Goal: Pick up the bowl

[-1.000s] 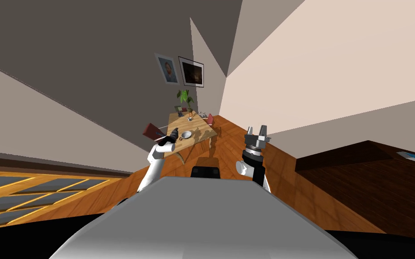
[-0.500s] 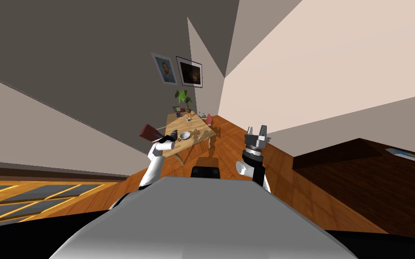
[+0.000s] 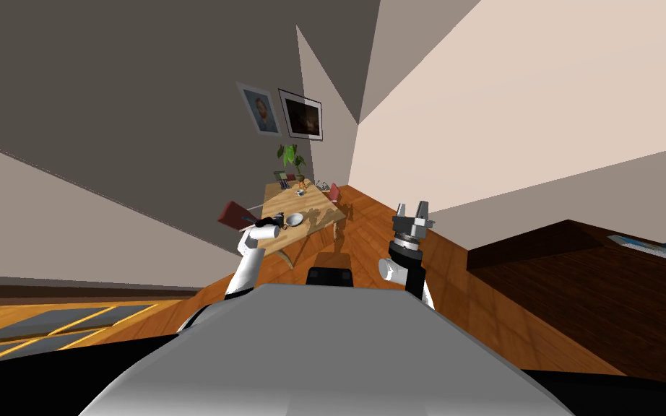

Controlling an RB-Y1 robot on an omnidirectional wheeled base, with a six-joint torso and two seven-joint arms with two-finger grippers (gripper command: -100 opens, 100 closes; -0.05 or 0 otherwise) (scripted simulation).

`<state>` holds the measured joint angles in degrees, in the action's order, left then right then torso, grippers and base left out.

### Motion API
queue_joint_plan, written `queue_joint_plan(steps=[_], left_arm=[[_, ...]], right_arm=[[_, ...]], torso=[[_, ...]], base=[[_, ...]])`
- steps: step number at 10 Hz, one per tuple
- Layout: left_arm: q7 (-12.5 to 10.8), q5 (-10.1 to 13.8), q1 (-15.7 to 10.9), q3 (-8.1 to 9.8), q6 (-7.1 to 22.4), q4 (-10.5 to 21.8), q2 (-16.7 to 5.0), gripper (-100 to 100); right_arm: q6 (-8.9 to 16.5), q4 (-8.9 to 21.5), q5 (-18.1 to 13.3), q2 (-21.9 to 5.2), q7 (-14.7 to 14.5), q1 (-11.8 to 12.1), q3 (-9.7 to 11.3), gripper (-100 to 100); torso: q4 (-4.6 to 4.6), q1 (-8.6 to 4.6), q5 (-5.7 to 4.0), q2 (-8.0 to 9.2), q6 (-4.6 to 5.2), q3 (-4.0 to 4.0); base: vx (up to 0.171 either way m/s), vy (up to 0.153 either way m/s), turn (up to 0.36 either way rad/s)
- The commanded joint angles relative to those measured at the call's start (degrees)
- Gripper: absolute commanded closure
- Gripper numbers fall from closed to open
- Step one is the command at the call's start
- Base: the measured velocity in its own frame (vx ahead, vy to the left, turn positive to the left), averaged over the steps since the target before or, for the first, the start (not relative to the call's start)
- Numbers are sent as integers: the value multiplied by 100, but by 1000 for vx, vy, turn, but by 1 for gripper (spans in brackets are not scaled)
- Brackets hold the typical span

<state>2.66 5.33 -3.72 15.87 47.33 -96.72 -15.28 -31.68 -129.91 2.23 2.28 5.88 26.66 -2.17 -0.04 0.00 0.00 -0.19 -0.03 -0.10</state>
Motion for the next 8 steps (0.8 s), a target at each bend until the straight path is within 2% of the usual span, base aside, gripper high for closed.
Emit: queue_joint_plan(steps=[1, 4, 5, 6, 8], left_arm=[[20, -8, -84, 85, 286, 175, -8, -100], [38, -13, -167, 160, 637, 328, -24, -100], [58, -20, -244, 231, 853, 478, -39, -100], [58, -20, -244, 231, 898, 478, -39, -100], [100, -38, -372, 365, 1330, 762, -69, -100]], right_arm=[[0, 0, 0, 0, 0, 0, 0, 0], [0, 0, 0, 0, 0, 0, 0, 0], [0, 0, 0, 0, 0, 0, 0, 0], [0, 0, 0, 0, 0, 0, 0, 0], [0, 0, 0, 0, 0, 0, 0, 0]], torso=[[0, 0, 0, 0, 0, 0], [-1, 1, 0, -8, 1, -4], [-1, 2, 1, -6, -1, -3], [-2, -1, 0, -10, 0, -5], [-2, 1, 0, -11, 1, -6]], base=[[55, -10, -48], [59, -4, -34], [70, -12, -46], [59, -5, -19], [91, -1, -59]])
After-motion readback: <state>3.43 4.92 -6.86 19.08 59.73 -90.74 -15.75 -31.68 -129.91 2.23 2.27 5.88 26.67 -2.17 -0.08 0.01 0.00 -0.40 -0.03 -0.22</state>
